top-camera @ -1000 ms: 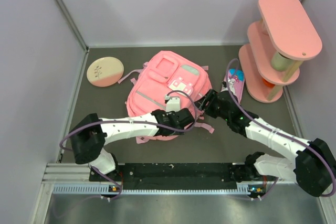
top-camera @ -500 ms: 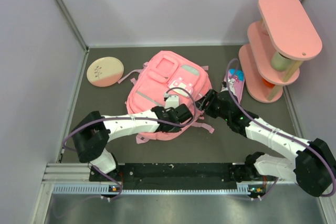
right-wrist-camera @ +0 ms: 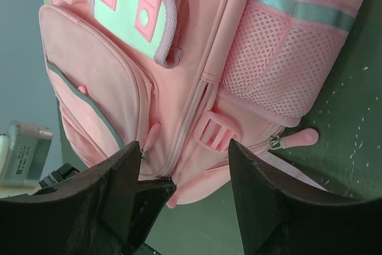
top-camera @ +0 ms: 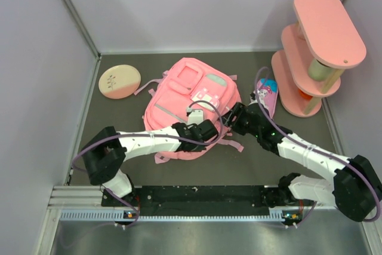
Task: Pack the student bag
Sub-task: Unzip the student bag at the center of the board.
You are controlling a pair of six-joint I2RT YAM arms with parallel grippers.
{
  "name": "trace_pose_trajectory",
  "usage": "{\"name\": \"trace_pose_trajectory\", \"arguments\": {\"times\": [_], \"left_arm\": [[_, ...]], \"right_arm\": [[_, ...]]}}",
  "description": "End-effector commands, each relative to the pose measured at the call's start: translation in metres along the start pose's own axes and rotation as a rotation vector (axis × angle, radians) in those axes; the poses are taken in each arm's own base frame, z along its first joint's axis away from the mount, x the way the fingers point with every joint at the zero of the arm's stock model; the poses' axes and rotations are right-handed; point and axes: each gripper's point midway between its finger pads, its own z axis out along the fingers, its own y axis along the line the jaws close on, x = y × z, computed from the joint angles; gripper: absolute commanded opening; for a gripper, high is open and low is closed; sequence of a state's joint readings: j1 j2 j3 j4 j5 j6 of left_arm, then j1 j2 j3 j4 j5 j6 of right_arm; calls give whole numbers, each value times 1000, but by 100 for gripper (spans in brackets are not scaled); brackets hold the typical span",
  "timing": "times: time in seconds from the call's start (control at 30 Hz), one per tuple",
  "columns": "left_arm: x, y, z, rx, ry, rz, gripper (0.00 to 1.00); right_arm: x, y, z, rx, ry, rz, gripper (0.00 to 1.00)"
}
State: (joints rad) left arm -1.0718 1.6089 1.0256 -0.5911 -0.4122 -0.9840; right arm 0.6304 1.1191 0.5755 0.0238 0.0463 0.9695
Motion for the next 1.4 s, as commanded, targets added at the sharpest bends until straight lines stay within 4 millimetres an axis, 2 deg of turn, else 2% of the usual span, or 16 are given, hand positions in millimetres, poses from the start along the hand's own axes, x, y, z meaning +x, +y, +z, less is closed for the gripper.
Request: {"name": "trace_pose_trajectory", "arguments": {"times": [0.0, 0.17, 0.33, 0.4, 0.53, 0.63, 0.73, 0.77, 0.83, 0.93, 1.1, 1.17, 1.23, 1.27, 1.3, 1.37], "left_arm": [[-10, -6, -11, 81, -46, -17, 0], [-18, -25, -27, 222, -73, -10, 0], [-15, -33, -34, 294, -65, 32, 0], [-19, -37, -39, 331, -83, 35, 0], [-23, -40, -48, 374, -110, 46, 0], [-24, -42, -54, 413, -121, 70, 0], [-22, -45, -57, 447, -122, 104, 0], [-22, -44, -57, 446, -123, 106, 0], [-23, -42, -59, 445, -129, 112, 0], [-24, -26, -58, 381, -142, 114, 0], [-23, 28, -49, 204, -152, 108, 0], [-21, 50, -43, 155, -134, 79, 0], [-16, 76, -37, 95, -118, 51, 0], [-15, 84, -38, 78, -123, 39, 0], [-13, 95, -33, 45, -119, 24, 0], [-15, 96, -33, 63, -137, 9, 0]], "right_arm": [[-6, 22, 7, -77, 4, -4, 60], [5, 26, 19, -108, 60, 20, 57], [4, 34, 38, -134, 61, 23, 55], [4, 28, 47, -87, 70, 2, 54], [5, 37, 62, -120, 89, -18, 47], [8, 36, 70, -121, 88, -18, 34], [2, 31, 77, -81, 76, -39, 5], [2, 25, 78, -55, 78, -54, 0], [-5, 28, 78, -53, 59, -70, 0], [-22, 21, 76, -18, 10, -86, 0], [-61, 13, 78, 8, -42, -101, 0], [-79, 23, 81, -8, -62, -136, 0], [-83, 19, 89, 18, -50, -165, 0], [-94, 29, 91, 6, -65, -174, 0], [-95, 22, 97, 28, -51, -182, 0], [-103, 38, 100, -21, -29, -217, 0]]}}
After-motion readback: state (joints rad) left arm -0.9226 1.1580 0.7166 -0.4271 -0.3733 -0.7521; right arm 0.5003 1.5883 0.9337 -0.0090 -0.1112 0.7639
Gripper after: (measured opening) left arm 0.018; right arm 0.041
